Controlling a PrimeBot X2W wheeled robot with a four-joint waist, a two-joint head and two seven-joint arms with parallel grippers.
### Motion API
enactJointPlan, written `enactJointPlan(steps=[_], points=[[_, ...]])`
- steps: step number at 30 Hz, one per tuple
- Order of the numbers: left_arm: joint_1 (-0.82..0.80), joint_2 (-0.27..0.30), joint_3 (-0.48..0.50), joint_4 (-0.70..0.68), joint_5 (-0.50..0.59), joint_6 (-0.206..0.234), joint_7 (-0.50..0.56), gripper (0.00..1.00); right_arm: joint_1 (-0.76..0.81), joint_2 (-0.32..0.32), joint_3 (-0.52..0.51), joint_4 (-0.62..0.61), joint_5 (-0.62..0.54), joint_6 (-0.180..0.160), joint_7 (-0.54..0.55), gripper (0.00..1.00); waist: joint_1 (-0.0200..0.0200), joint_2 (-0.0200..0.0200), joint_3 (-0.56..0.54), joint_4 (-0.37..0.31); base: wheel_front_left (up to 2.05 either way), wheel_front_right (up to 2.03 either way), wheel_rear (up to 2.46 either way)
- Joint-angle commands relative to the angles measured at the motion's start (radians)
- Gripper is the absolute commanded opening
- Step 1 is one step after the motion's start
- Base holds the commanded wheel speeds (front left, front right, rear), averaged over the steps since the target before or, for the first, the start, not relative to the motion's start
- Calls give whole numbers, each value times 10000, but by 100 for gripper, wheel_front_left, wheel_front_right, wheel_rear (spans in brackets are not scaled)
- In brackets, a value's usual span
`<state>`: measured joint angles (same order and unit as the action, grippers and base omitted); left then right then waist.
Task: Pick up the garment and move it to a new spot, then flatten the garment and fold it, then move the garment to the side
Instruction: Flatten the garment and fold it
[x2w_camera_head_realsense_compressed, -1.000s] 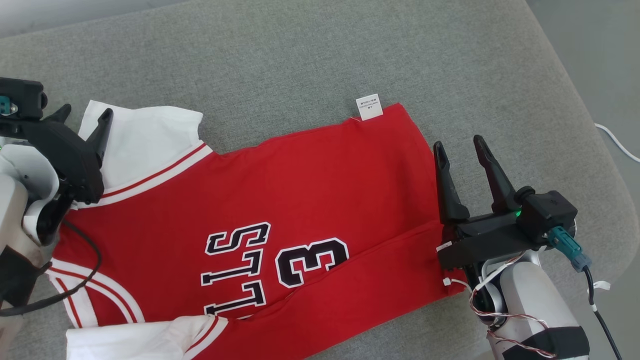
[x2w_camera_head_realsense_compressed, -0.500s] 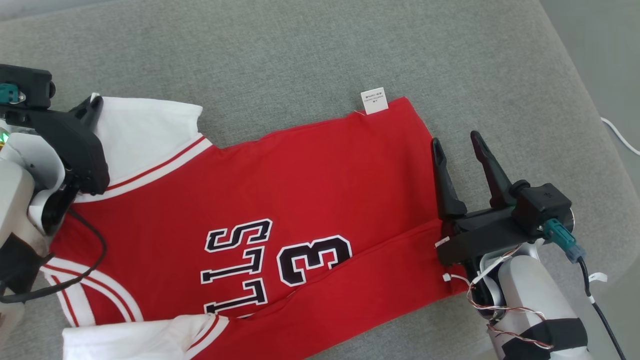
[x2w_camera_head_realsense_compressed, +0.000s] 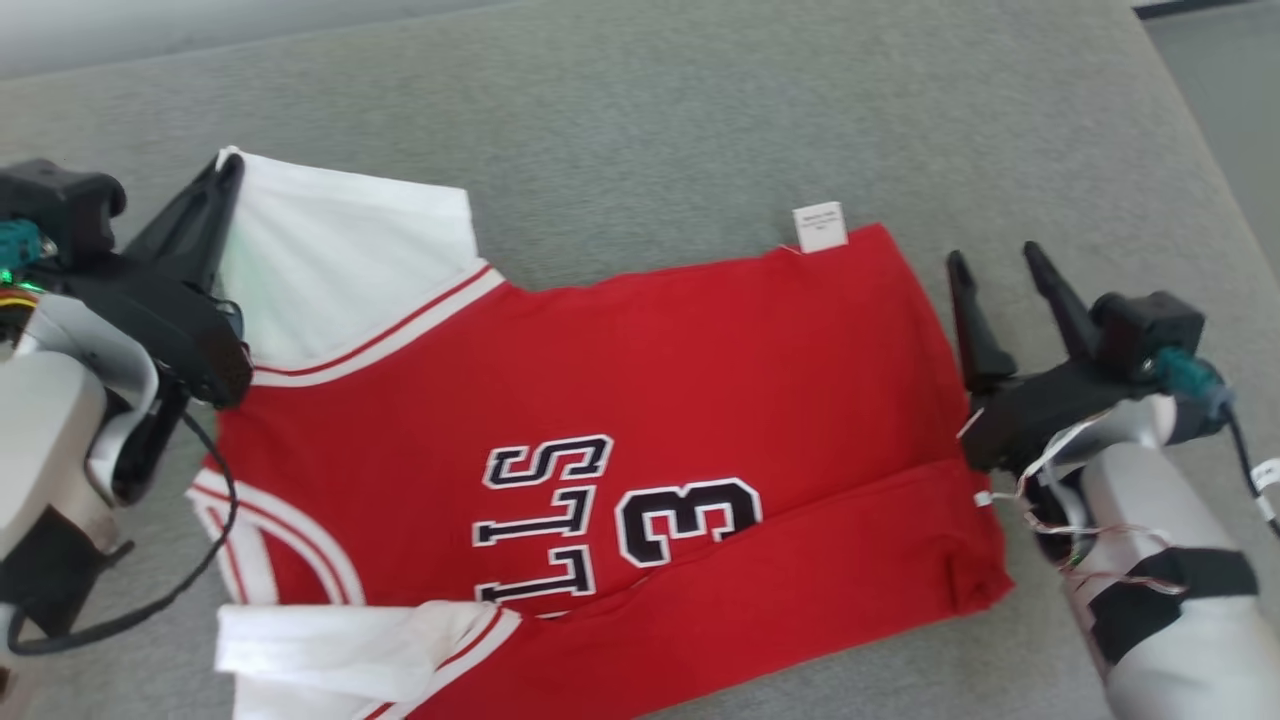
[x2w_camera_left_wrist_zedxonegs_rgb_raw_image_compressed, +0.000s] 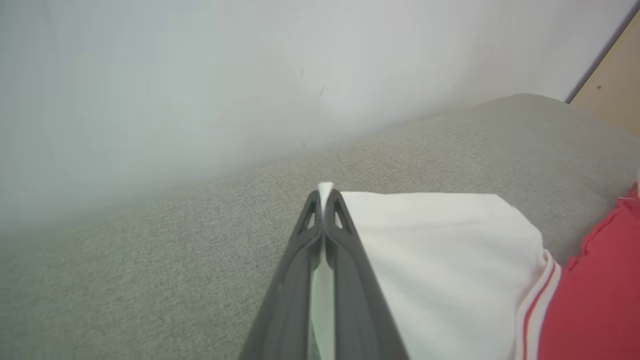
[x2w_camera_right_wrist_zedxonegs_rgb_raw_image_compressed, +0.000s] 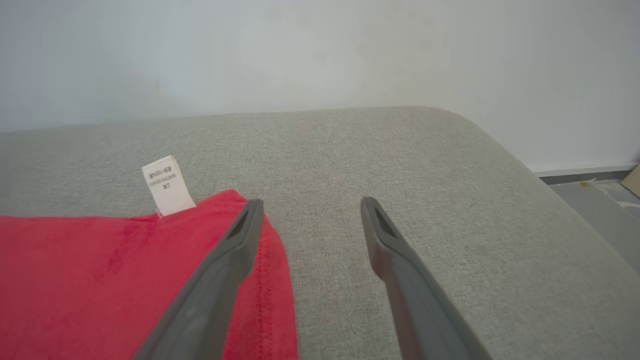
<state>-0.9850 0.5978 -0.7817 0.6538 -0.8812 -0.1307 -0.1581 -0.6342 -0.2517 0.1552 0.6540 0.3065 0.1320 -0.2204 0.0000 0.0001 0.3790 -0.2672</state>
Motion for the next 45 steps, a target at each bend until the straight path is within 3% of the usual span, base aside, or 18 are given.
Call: enactJointPlan(steps=[1, 7, 21, 22, 23, 24, 36, 39, 45], points=[[141, 42, 13, -81, -45, 78, -74, 0, -114, -56, 48, 84, 79, -18, 50, 100, 0, -1, -133, 336, 0, 0, 0], [457, 165, 33, -957, 15, 424, -251, 0, -691, -404, 532, 1007, 515, -18, 440, 100, 0, -1, -174, 814, 0, 0, 0], [802, 361, -4, -2444, -50, 959, -33, 0, -1659, -349, 1330, 2871, 1359, -18, 794, 98, 0, -1, 175, 1185, 0, 0, 0], [798, 359, -12, -2493, -42, 996, -20, 0, -1741, -325, 1388, 3002, 1433, -18, 824, 62, 0, -1, 193, 1194, 0, 0, 0], [791, 365, -15, -2525, -40, 1020, -10, 0, -1793, -311, 1469, 3111, 1489, -18, 882, 35, 0, -1, 205, 1201, 0, 0, 0], [781, 372, -19, -2549, -41, 1028, 6, 0, -1837, -317, 1533, 3207, 1554, -18, 854, 0, 0, -1, 213, 1207, 0, 0, 0], [839, 336, 264, -2324, -205, 1115, -442, 0, -2392, -516, 1850, 3533, 1777, -18, -230, 0, 0, -1, -64, 1117, 0, 0, 0], [1008, 258, 210, -2278, -187, 1032, -553, 0, -2138, -459, 1966, 3446, 1744, -18, -370, 0, 0, -1, -245, 1125, 0, 0, 0], [2089, 249, 242, -2916, -244, 1280, -882, 0, -1372, -581, 1878, 2812, 1675, -18, -453, 0, 0, -1, -733, 1126, 0, 0, 0]])
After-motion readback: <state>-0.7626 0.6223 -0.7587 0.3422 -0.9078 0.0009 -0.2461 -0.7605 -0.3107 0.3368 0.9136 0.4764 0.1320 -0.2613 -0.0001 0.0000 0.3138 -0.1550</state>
